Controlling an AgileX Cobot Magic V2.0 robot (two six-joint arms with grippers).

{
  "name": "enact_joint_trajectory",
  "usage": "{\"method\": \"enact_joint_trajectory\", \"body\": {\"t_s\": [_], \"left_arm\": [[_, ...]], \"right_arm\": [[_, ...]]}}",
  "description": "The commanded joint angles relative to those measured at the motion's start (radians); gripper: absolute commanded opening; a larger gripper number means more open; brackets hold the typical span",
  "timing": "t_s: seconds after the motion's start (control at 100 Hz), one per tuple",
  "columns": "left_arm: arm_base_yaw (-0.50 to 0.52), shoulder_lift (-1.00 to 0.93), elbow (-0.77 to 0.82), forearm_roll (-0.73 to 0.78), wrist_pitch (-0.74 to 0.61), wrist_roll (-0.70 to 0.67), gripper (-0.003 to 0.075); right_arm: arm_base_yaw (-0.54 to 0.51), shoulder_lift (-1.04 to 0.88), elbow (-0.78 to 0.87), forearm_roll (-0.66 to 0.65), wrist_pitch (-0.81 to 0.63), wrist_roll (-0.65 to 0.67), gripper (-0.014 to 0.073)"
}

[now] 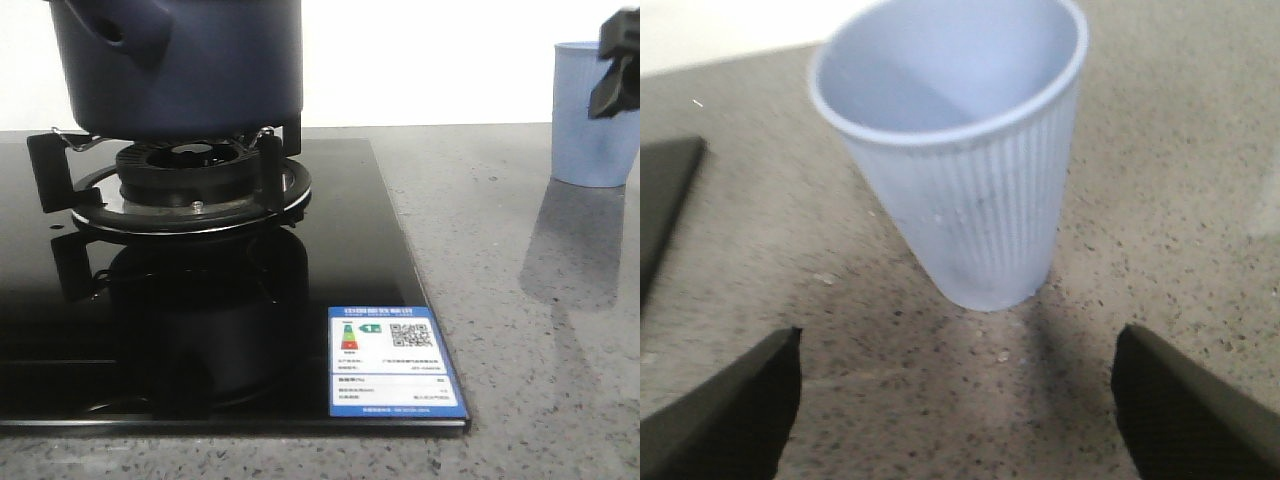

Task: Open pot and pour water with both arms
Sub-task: 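Open the right gripper and withdraw it from the cup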

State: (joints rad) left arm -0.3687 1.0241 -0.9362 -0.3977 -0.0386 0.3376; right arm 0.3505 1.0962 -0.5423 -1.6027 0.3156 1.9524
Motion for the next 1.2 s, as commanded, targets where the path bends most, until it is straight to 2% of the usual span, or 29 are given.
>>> {"method": "enact_joint_trajectory", "body": {"t_s": [0.0,0.2,0.43,0.71,1.19], "left_arm": [[-0.048,0.009,-0.039,0.003,-0.104,-0.001,0.0368],[-0.147,0.097,-0.039,0.003,-0.165,-0.001,0.0368],[-0.200,0.190,-0.039,0.003,-0.220,-0.001,0.0368],[-0.214,0.267,-0.039,0.003,-0.250,-0.001,0.0368],[-0.214,0.272,-0.039,0.003,-0.306,-0.001,0.0368]], "right_arm": [[-0.004,-0.081,-0.017,-0.028,-0.020,-0.009,0.0552],[-0.004,-0.218,-0.017,-0.028,-0.079,-0.009,0.0552],[-0.004,-0.302,-0.015,-0.043,-0.110,-0.011,0.0552],[-0.004,-0.327,-0.015,-0.044,-0.151,-0.018,0.0552],[-0.004,-0.327,-0.015,-0.067,-0.165,-0.019,0.0552]]}}
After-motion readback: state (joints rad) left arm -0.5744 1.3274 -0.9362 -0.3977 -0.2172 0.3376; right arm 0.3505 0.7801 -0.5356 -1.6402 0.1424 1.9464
